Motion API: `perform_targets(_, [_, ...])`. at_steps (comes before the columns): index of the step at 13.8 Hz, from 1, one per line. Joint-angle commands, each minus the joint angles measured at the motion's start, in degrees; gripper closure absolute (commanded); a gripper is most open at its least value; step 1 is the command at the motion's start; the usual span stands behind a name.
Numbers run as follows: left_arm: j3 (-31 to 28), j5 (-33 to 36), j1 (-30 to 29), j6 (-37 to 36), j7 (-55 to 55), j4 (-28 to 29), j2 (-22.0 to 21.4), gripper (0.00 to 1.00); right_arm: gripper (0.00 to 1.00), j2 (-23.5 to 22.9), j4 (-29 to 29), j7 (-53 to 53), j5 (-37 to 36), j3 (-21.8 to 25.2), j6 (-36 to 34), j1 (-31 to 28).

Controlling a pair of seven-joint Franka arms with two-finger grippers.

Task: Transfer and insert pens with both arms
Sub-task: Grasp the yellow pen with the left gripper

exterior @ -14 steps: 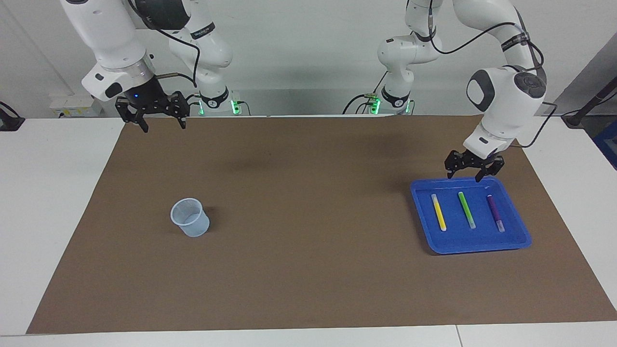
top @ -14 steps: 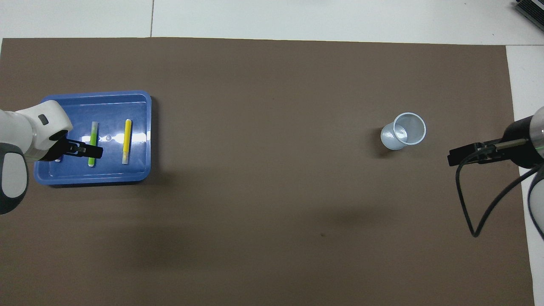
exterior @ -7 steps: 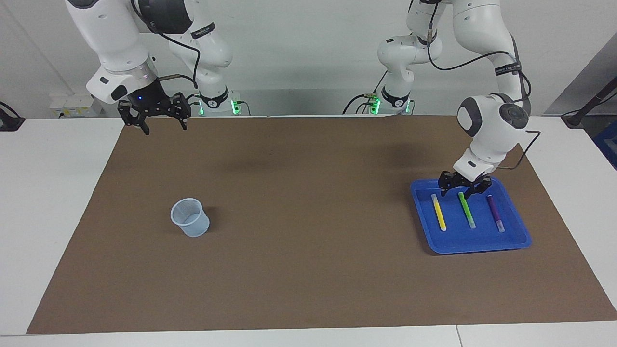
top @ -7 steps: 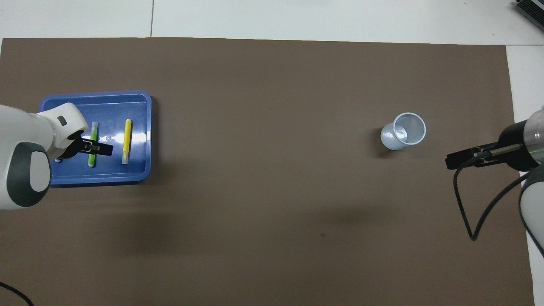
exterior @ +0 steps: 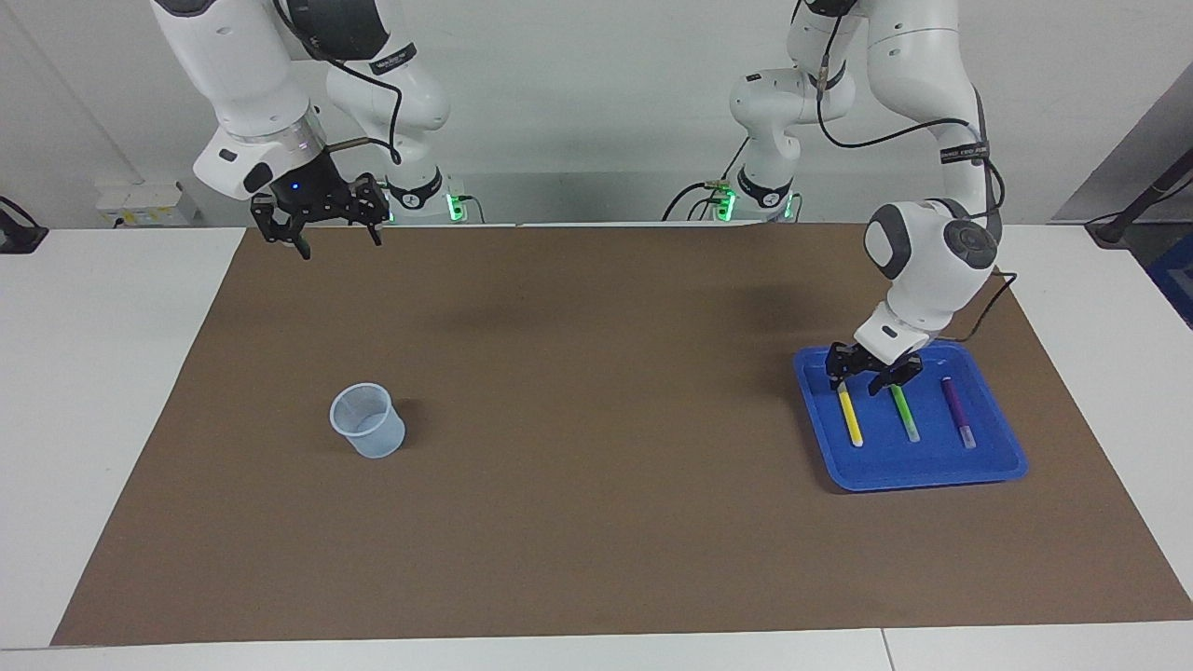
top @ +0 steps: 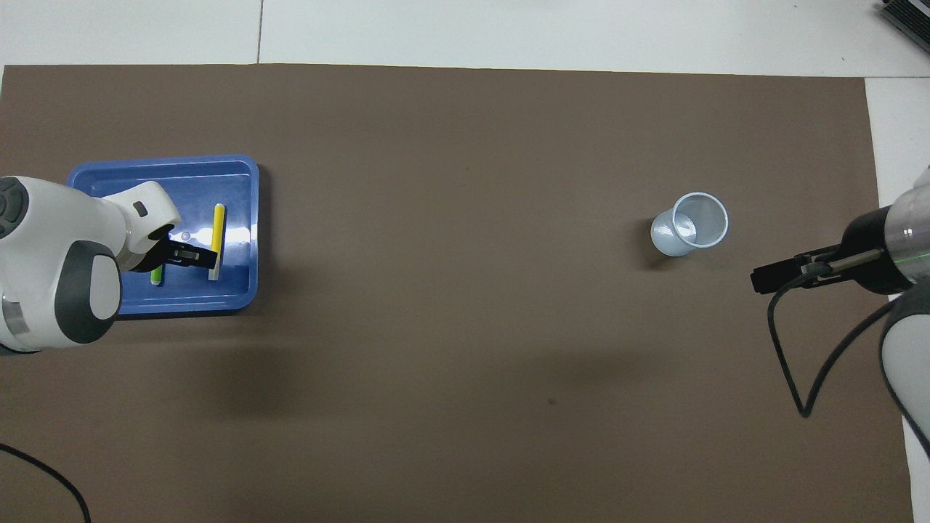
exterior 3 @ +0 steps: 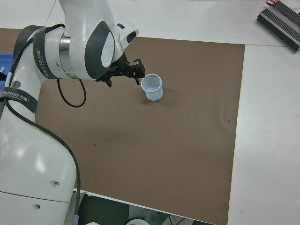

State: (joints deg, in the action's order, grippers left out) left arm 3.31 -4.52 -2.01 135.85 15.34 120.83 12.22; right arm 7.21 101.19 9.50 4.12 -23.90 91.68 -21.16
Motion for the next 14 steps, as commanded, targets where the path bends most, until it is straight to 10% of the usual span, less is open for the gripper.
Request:
perform_targets(1, [-0.4, -0.8, 0.3, 2.7, -0.4, 0.1, 1.1, 0.45, 0.0, 1.6, 1.4, 1.1, 1.3, 0.2, -0.2, -0.6])
perform_targets(10, [-0.4, -2.5, 0.5, 5.5, -0.5, 0.5, 2.5, 0.54, 0.0, 1.7, 1.9, 1.1, 2.5, 0.1, 0.1, -0.6])
perform_targets(14, [-0.4, -2.5, 0.9, 4.9, -0.5, 0.4, 2.4, 1.0, 0.0, 1.6, 1.8, 1.1, 2.7, 0.1, 1.5, -0.3])
